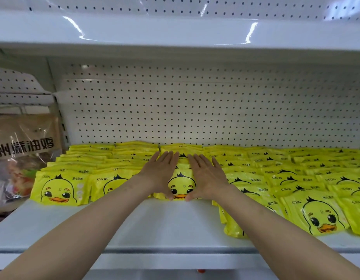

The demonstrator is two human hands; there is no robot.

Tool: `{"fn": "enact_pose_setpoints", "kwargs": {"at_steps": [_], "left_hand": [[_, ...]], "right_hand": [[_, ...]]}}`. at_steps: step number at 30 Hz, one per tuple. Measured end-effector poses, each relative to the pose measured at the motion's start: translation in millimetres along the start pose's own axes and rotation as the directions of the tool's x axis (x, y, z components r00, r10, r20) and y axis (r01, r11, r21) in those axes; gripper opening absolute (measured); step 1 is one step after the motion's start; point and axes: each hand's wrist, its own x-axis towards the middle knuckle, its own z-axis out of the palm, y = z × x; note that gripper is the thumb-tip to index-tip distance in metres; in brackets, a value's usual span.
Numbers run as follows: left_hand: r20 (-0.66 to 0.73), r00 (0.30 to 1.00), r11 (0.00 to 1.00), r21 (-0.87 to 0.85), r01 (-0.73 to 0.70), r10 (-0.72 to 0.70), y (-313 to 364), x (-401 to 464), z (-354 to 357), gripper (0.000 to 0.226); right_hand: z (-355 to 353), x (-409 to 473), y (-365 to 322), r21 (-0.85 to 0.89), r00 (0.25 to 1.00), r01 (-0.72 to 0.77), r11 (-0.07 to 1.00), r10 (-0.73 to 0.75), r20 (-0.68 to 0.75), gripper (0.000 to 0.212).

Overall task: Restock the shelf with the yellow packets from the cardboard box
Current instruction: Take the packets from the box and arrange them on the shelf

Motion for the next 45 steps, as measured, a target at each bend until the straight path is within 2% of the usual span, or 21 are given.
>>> {"fn": "enact_pose_setpoints", "kwargs": {"at_steps": [9, 15, 22, 31, 37, 42, 45], "left_hand": [[-0.049, 0.997, 0.999, -0.008, 0.053, -0.053, 2.1, 8.6, 1.5, 0.136], [-0.052, 0.998, 0.998, 0.039, 0.045, -0.043, 2.7, 3.5, 3.2, 0.134], [-0.045, 0.996, 0.996, 0.008, 0.084, -0.083, 4.3, 6.5, 3.2, 0.129], [-0.038, 0.997, 0.998, 0.001, 0.065, -0.065, 4.0, -0.3, 2.8, 0.132], [-0.040, 0.996, 0.997, -0.024, 0.074, -0.075, 5.6, 0.5, 2.2, 0.132], [-0.062, 0.997, 0.998, -0.014, 0.055, -0.056, 5.8, -4.3, 1.7, 0.136], [-0.051, 0.997, 0.999, -0.024, 0.049, -0.050, 4.0, -7.1, 2.2, 0.139]], "right_hand": [[1.4, 12.1, -4.1, -0.041, 0.996, -0.029, 0.999, 0.026, -0.082, 0.133], [-1.4, 11.0, 0.6, 0.011, 1.000, -0.006, 1.000, 0.006, 0.008, 0.133], [0.2, 18.6, -3.0, 0.003, 0.999, -0.030, 1.000, 0.030, -0.039, 0.124], [-3.9, 13.1, 11.8, -0.012, 0.998, 0.048, 0.999, -0.047, 0.032, 0.130], [-4.1, 15.3, 7.6, -0.048, 0.999, 0.039, 0.998, -0.040, -0.010, 0.125], [-5.5, 9.2, 8.4, -0.027, 0.999, 0.038, 0.999, -0.038, 0.006, 0.128], [-11.5, 1.8, 11.6, 0.045, 0.999, 0.025, 0.999, -0.026, 0.024, 0.129]]}}
